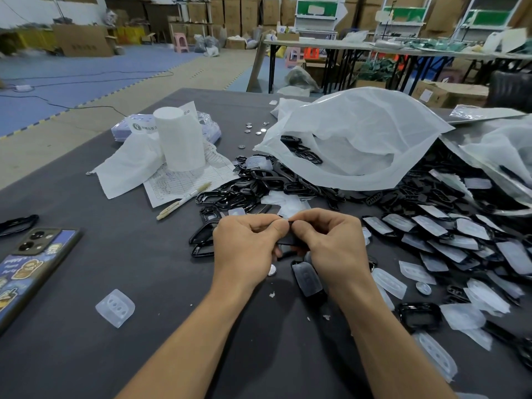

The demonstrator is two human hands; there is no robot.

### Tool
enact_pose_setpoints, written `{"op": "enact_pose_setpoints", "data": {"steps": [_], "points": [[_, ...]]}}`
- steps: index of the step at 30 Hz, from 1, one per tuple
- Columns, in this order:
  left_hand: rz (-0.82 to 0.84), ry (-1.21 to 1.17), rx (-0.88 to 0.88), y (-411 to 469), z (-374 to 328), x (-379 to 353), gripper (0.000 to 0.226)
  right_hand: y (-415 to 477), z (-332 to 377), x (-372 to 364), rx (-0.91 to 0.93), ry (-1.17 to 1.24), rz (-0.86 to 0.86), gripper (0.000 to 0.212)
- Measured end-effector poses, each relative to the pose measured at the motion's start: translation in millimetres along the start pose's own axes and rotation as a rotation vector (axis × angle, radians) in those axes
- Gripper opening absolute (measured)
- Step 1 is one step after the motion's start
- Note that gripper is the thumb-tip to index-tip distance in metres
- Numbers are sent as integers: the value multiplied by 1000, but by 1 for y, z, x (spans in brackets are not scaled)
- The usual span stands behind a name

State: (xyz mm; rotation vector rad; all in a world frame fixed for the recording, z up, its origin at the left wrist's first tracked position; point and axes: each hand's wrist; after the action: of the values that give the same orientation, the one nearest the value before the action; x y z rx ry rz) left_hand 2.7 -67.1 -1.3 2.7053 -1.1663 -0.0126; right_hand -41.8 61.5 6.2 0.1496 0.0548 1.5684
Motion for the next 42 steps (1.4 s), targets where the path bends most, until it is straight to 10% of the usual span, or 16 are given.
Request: {"op": "enact_pose_setpoints", "data": {"steps": [24, 34, 42], "points": [[55, -45, 149, 9, 6, -1, 23, 7, -4, 6, -121, 85, -28, 39], [59, -105, 271, 10, 7, 2, 24, -3, 9, 12, 317, -492, 33, 41], [-32, -71, 127, 1, 10, 11, 37, 23, 17, 88, 174, -763, -78, 31]]}}
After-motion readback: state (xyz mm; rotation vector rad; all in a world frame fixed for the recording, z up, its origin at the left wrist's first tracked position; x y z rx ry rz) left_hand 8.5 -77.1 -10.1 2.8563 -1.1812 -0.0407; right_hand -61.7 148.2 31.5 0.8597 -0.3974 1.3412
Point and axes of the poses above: each hand's wrist, its own y-axis towards the middle knuckle, its own x-axis out of the back of the hand, z = x × y, and after that the axes turned 11 degrees about -z, right-handed
